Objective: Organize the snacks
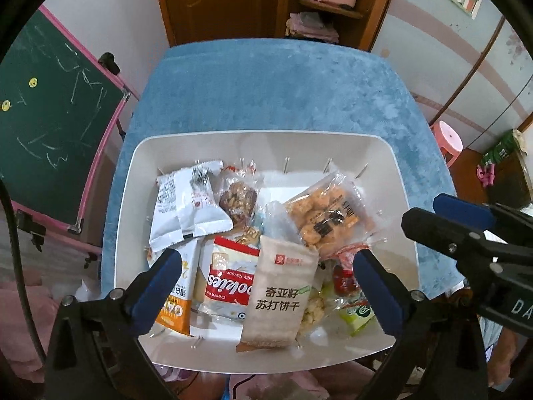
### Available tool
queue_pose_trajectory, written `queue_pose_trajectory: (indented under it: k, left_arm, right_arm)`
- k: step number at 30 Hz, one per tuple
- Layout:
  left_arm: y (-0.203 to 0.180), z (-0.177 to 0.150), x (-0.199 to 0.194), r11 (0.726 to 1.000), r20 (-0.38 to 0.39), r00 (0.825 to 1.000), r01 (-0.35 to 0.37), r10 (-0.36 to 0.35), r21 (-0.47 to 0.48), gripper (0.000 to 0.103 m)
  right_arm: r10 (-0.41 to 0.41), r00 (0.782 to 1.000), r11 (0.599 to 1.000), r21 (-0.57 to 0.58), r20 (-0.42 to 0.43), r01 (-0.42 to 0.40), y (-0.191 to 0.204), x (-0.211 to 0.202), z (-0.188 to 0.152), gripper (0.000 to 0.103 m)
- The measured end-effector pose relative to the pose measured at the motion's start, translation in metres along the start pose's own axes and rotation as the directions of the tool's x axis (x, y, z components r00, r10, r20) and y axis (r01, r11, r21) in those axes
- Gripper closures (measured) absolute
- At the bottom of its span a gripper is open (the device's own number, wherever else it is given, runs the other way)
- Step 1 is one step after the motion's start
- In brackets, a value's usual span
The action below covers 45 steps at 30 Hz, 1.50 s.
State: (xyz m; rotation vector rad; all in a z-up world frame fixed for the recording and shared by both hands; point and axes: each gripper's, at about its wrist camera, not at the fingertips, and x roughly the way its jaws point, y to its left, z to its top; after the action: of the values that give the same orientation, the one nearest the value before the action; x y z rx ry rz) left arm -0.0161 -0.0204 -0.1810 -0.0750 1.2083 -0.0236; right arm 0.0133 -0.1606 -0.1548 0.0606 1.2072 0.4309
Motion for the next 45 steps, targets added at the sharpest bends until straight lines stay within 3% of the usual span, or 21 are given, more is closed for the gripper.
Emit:
queue_pose_trajectory:
  k: [18, 26, 31, 34, 45]
  left_arm:
    - [-0.040, 0.038, -0.079, 0.997, 0.150, 0.989, -0.024, 0.013, 0.070, 0.001]
    - [-0.055, 0.054, -0.118, 0.997, 0.215, 0.976, 0.007, -0.024, 0.080, 0.001]
    - [-0.058, 0.054, -0.133, 0.999, 0.248, 0.968, 0.011, -0.022, 0.045, 0.001]
    - [-0.059, 0.055, -0.136, 0.999, 0.260, 0.966, -0.010, 0.000, 0.038, 0.001]
    - [-0.048, 0.059, -0.137, 0.999, 0.260, 0.965, -0.038, 0.043, -0.024, 0.001]
  right_arm:
    - [-0.053, 0.982, 0.999, 0.017, 0.183, 0.051, -0.002, -0.085, 0.014, 0.047]
    - [-0.081, 0.958, 0.995, 0.069, 0.274, 0.065, -0.005, -0.130, 0.020, 0.042]
    - [-0.157, 0.924, 0.987, 0.099, 0.348, 0.130, -0.005, -0.151, 0.018, 0.036]
    - [-0.177, 0.915, 0.983, 0.103, 0.362, 0.150, -0.005, -0.156, 0.017, 0.035]
    - [-0.193, 0.916, 0.980, 0.113, 0.351, 0.163, -0.009, -0.155, 0.019, 0.034]
